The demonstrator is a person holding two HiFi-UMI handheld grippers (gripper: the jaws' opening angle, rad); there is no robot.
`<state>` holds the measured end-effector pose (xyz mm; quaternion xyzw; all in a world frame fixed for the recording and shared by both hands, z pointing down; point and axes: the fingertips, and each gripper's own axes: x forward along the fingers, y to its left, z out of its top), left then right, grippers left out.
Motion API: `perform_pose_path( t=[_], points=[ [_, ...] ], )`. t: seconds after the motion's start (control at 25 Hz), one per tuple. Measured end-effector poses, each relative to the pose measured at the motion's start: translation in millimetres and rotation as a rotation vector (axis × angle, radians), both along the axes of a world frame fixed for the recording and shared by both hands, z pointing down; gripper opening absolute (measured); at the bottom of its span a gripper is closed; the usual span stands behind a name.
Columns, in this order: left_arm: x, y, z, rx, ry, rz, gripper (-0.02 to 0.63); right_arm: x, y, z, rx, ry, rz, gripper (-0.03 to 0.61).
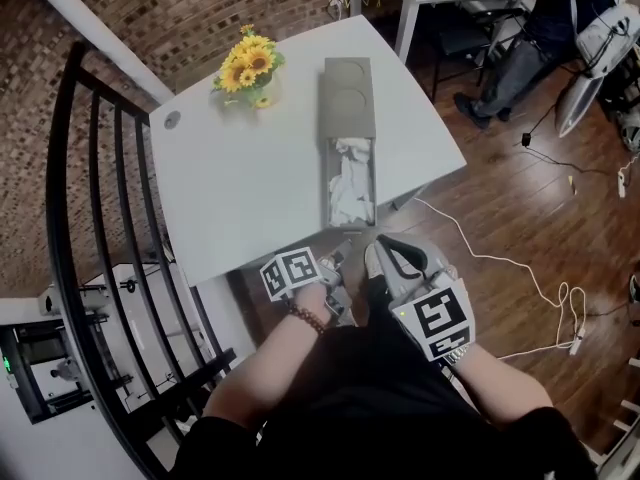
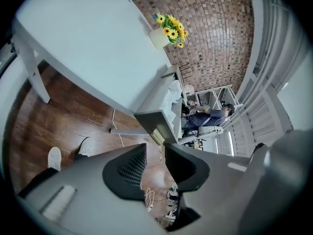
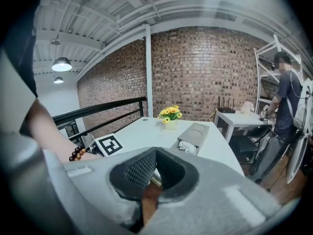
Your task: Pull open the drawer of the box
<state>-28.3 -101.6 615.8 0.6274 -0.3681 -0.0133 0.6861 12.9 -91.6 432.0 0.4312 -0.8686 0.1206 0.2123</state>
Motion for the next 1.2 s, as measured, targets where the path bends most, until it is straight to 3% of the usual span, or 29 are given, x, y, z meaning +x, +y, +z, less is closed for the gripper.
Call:
perform_pose_path(
  t=[0.16,0.36,0.56,0.76,0.92,1.2],
  points=[
    [-14.2,5.6,-12.6,0.042,-0.039,0.018,0.111,-4.1,7.9,-8.2,0.027,0.002,0.024,-0.009],
    [-36.7,2.1,-45.8,0.146,-0.075,-0.003,0.036,-9.0,21.2,-19.5,0.060,0.007,0.055,-0.009],
    [-53.0,-8.8,-94.7,0.323,-0.149,0.016,0.011,-14.4,28.7,-34.3,0.085,0.002,0.093,-0.009],
    [-54.7,-8.2,-144.3,0.535,-0.278,0.115,0.011,-18.3,32.0,-49.7,0.107,0.002,0.113,-0.009],
    [-39.7,-2.8,-185.8,0.714,-0.365,0.212,0.011,-13.0,33.8,-55.6,0.118,0.003,0.126,-0.009],
    [-7.5,14.5,-228.0,0.913,-0.476,0.332,0.011,-10.3,38.9,-62.6,0.132,-0.019,0.086,-0.009]
  ],
)
